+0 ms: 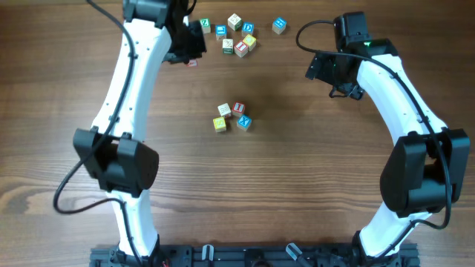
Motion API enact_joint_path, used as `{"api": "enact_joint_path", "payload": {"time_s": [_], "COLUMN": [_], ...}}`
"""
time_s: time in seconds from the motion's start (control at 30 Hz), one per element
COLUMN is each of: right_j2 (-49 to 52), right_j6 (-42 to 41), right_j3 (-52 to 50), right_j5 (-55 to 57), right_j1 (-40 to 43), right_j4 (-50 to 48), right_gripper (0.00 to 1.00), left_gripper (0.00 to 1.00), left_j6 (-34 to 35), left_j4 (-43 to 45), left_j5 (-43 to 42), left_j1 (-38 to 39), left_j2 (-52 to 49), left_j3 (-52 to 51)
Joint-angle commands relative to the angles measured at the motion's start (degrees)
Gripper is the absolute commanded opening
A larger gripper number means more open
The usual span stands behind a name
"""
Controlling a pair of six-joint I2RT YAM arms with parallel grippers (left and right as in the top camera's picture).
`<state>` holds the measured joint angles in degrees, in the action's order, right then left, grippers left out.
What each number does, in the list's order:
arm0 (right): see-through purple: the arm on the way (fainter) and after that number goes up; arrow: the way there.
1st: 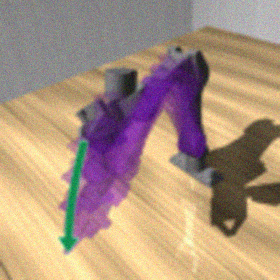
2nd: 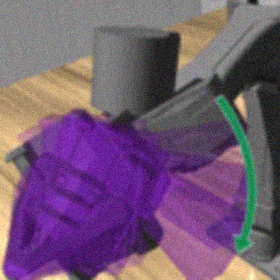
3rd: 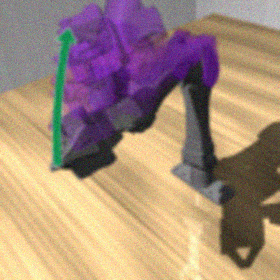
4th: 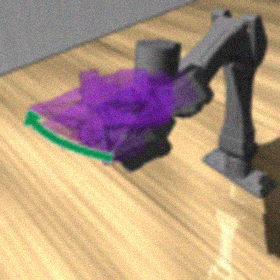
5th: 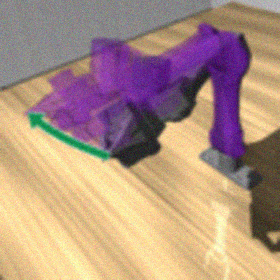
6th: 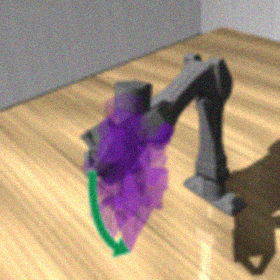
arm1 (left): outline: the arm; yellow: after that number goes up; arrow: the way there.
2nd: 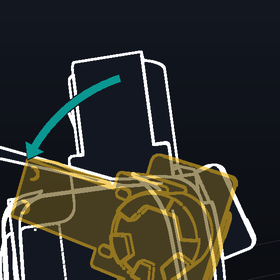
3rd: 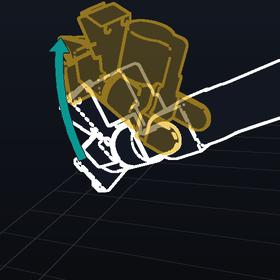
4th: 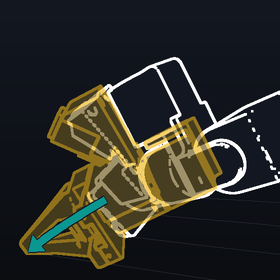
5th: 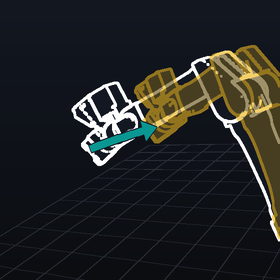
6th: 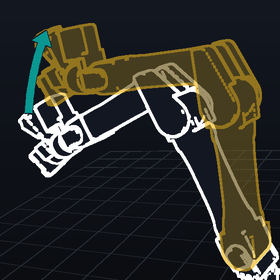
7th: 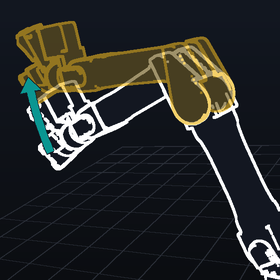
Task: Form a circle
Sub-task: 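Carry the 'Z' block down toward the placed blocks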
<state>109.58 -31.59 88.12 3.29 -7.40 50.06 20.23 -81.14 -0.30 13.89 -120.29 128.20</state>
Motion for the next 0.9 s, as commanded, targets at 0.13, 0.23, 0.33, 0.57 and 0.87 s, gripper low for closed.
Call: {"api": "enact_joint_path", "payload": {"time_s": [0.13, 0.23, 0.33, 0.57, 0.87], "right_j2": [0.1, 0.1, 0.1, 0.1, 0.1], "right_j6": [0.1, 0.1, 0.1, 0.1, 0.1], "right_j3": [0.4, 0.4, 0.4, 0.4, 0.4], "right_j5": [1.3, 1.3, 1.3, 1.3, 1.3], "right_j1": [-0.1, -0.1, -0.1, -0.1, -0.1], "right_j4": [-0.2, -0.1, -0.1, -0.2, -0.2], "right_gripper": [1.00, 1.00, 1.00, 1.00, 1.00], "left_gripper": [0.29, 0.27, 0.27, 0.28, 0.27], "left_j6": [-0.5, 0.1, 1.2, 5.9, 15.1], "left_j4": [-12.4, -15.4, -15.4, -12.7, 7.8], "left_j5": [1.6, 3.8, 3.8, 3.8, 4.0], "left_j1": [4.5, 8.2, 12.3, 23.8, 29.0], "left_j2": [6.1, 6.4, 7.2, 11.1, 16.7], "left_j3": [0.0, -0.5, -3.0, -19.7, -48.0]}}
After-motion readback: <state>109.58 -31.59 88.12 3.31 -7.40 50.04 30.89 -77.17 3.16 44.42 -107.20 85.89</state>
